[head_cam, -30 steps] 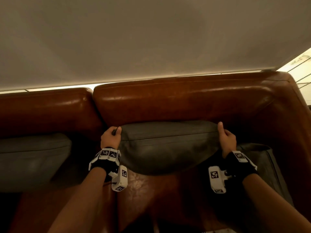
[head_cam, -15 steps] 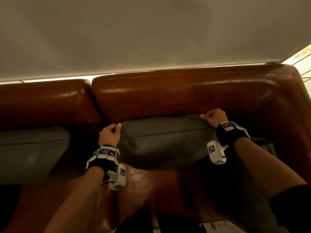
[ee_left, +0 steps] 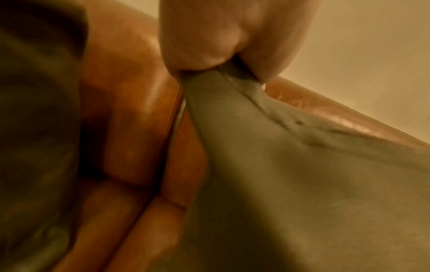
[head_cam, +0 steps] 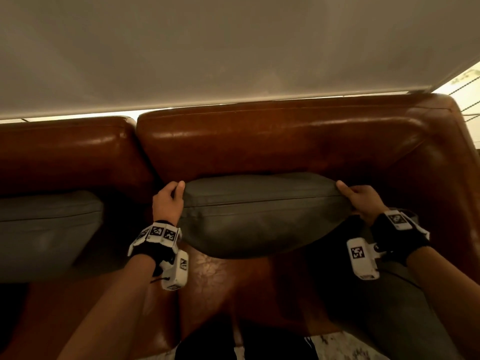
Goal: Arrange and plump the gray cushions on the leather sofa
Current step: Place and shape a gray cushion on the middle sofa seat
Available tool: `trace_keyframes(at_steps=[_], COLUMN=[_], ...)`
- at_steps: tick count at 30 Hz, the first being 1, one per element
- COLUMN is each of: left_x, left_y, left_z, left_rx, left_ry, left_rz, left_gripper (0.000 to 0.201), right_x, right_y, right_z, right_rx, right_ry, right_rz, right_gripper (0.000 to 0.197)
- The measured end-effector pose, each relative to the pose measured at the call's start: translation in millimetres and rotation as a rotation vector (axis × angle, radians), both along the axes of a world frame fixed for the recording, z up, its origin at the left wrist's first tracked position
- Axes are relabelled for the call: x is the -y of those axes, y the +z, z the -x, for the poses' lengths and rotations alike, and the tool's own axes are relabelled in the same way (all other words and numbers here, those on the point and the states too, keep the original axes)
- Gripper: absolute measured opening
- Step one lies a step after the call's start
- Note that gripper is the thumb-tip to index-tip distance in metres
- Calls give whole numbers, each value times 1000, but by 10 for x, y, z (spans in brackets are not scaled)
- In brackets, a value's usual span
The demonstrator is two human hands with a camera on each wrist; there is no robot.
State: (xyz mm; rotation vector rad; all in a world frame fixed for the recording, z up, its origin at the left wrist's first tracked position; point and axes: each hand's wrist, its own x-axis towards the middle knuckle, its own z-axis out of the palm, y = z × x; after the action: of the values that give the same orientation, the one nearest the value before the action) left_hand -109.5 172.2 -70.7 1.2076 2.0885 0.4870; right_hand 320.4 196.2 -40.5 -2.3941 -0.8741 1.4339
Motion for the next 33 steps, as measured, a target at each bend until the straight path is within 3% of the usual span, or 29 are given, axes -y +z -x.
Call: trace_keyframes(at_steps=[2, 5, 8, 10, 12, 13, 15, 16, 19, 22, 26, 28, 30, 33], left_x=[-73, -169, -74, 112, 239, 253, 170, 115, 41, 54, 45, 23, 7, 147], left_y=[53, 53, -27, -72, -103, -106, -71, -69, -94, -159, -202, -144, -55, -48], left_z=[47, 4, -160, -211, -242, -248, -259, -247, -148, -49, -145, -173, -137, -84], left_rx=[-2, -50, -107, -114, -86, -51, -8, -10, -35, -50, -36, -47, -59, -54], left_ry=[-23, 23, 188, 279, 212, 172, 143, 134, 80, 41, 50, 87, 135, 282], left_rz=[-33, -67, -54, 20, -4, -29, -51, -52, -25, 55, 36, -3, -44, -120], left_gripper=[36, 38, 47, 53, 50, 48, 47, 47, 45, 43, 47, 48, 44, 45], right_x=[-28, -129, -142, -5, 198, 294, 432, 474, 450, 411, 371, 339, 320, 301], right_y=[44, 60, -114, -202, -221, -226, -253, -289, -491, -704, -687, -671, -534, -226], right_z=[15, 96, 322, 658, 1226, 1558, 2172, 2378, 2342, 1624, 710, 411, 185, 118], right_rx=[112, 331, 619, 734, 653, 531, 247, 188, 249, 430, 623, 688, 598, 351], right_ry=[45, 223, 299, 326, 433, 522, 754, 883, 1089, 1030, 807, 603, 378, 126], right_rz=[-99, -92, -158, -376, -625, -691, -631, -575, -515, -473, -330, -182, -89, -203], right_gripper=[55, 62, 49, 41, 47, 51, 58, 58, 51, 50, 58, 54, 55, 56])
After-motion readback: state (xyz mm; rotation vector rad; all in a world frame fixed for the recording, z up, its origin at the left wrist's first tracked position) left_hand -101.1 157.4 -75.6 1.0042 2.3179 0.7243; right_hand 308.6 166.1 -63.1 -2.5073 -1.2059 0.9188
